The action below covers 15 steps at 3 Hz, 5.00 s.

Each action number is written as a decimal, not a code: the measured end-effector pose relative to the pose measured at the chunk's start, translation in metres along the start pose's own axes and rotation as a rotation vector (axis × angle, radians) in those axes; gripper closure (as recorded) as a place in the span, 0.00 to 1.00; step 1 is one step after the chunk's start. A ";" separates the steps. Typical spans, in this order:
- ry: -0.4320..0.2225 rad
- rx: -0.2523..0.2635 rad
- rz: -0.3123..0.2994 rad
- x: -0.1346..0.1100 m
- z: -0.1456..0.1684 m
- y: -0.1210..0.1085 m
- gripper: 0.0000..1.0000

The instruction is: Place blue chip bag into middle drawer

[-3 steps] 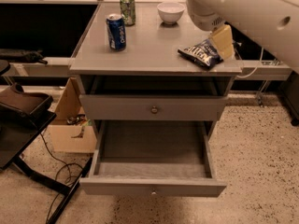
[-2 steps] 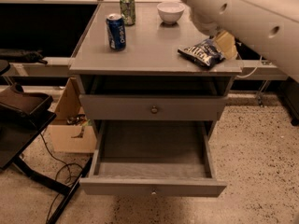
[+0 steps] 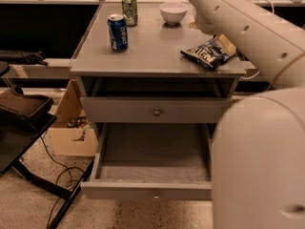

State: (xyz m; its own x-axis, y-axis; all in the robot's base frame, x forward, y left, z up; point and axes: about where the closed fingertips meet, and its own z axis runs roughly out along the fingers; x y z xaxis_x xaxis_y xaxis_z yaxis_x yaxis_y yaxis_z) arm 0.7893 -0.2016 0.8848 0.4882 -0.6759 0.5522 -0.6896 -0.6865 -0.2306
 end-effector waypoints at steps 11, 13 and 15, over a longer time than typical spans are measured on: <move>-0.128 0.266 0.235 -0.046 -0.152 0.113 1.00; -0.391 0.278 0.316 -0.138 -0.091 0.135 1.00; -0.444 0.237 0.352 -0.169 -0.038 0.149 1.00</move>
Offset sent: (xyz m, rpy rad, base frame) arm 0.0229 0.0042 -0.0242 -0.0019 0.0573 0.0212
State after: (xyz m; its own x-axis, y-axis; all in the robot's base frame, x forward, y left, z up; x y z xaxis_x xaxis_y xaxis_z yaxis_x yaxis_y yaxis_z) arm 0.5840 -0.1794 0.7874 0.4641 -0.8850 0.0363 -0.7371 -0.4086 -0.5383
